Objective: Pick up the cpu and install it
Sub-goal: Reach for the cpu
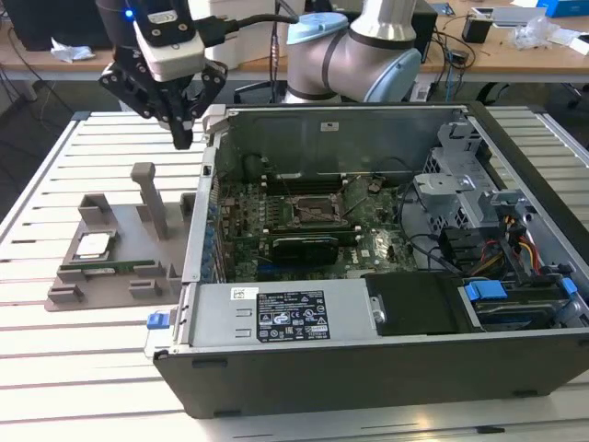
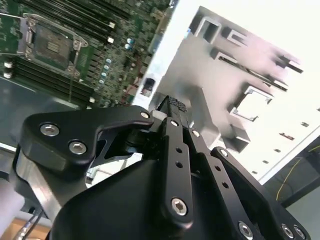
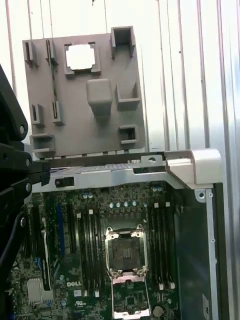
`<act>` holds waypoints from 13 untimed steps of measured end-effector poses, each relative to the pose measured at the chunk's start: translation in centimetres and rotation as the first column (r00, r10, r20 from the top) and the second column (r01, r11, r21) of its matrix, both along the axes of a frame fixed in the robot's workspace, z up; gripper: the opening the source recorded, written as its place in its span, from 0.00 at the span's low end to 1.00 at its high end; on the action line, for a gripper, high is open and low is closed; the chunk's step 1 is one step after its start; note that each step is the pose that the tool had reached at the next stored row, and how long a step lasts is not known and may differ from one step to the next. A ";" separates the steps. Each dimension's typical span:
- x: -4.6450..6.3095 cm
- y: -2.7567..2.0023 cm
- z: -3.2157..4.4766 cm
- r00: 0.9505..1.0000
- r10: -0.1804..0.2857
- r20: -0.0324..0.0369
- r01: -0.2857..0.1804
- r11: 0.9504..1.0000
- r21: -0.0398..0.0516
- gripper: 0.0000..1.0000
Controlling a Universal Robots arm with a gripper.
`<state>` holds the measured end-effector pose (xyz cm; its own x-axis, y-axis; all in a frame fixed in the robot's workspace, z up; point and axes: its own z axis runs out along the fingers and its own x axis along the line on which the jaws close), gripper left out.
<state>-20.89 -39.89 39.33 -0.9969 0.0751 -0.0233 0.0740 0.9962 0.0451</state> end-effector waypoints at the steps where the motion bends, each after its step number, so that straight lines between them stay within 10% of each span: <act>1: -0.4 0.00 0.00 1.000 0.000 0.000 0.000 1.000 0.000 0.11; 13: -6.0 0.00 0.00 1.000 0.000 0.000 0.000 1.000 0.000 0.11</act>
<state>-26.84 -39.89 39.32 -0.9969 0.0752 -0.0236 0.0741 0.9962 0.0451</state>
